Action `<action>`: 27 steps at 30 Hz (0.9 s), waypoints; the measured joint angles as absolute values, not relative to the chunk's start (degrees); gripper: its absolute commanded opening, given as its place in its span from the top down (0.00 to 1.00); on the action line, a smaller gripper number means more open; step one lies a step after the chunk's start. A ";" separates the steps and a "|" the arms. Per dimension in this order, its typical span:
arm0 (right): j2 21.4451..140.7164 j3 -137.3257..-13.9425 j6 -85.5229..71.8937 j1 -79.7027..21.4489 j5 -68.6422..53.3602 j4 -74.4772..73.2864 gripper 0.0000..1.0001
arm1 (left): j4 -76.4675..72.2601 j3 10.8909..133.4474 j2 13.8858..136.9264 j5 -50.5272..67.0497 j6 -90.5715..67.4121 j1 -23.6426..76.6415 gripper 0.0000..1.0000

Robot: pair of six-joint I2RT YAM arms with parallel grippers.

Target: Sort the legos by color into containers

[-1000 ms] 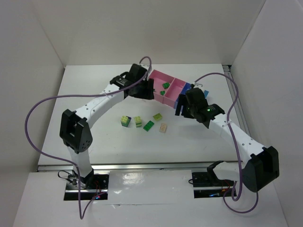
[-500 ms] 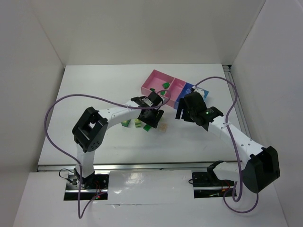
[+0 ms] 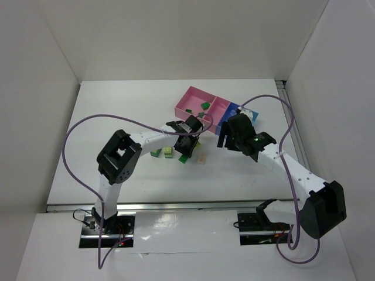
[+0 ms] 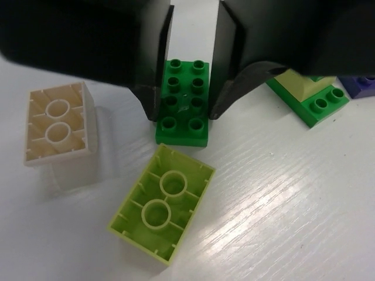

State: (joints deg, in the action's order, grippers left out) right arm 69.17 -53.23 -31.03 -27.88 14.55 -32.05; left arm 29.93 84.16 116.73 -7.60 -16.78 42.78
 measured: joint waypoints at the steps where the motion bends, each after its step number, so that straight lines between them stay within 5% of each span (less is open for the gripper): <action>1: 69.17 -53.23 -31.03 -27.88 14.57 -32.05 0.20 | 29.95 84.16 116.71 -7.70 -16.78 42.78 0.73; 10: 69.21 -53.52 -31.03 -27.88 14.55 -32.01 0.20 | 33.87 88.01 114.06 -3.92 -18.83 35.86 0.79; 21: 69.78 -53.69 -30.76 -27.88 14.50 -31.97 0.20 | 34.15 126.19 122.23 -1.50 -21.32 29.04 0.77; 23: 69.78 -53.76 -30.74 -27.88 14.52 -31.97 0.20 | 33.17 132.79 127.00 -0.27 -21.91 28.60 0.67; 24: 69.78 -53.80 -30.72 -27.88 14.52 -31.97 0.20 | 32.49 135.00 129.34 0.47 -22.68 28.29 0.43; 27: 69.80 -54.28 -30.68 -27.88 14.50 -32.10 0.20 | 30.94 137.45 134.69 2.90 -23.99 27.24 0.23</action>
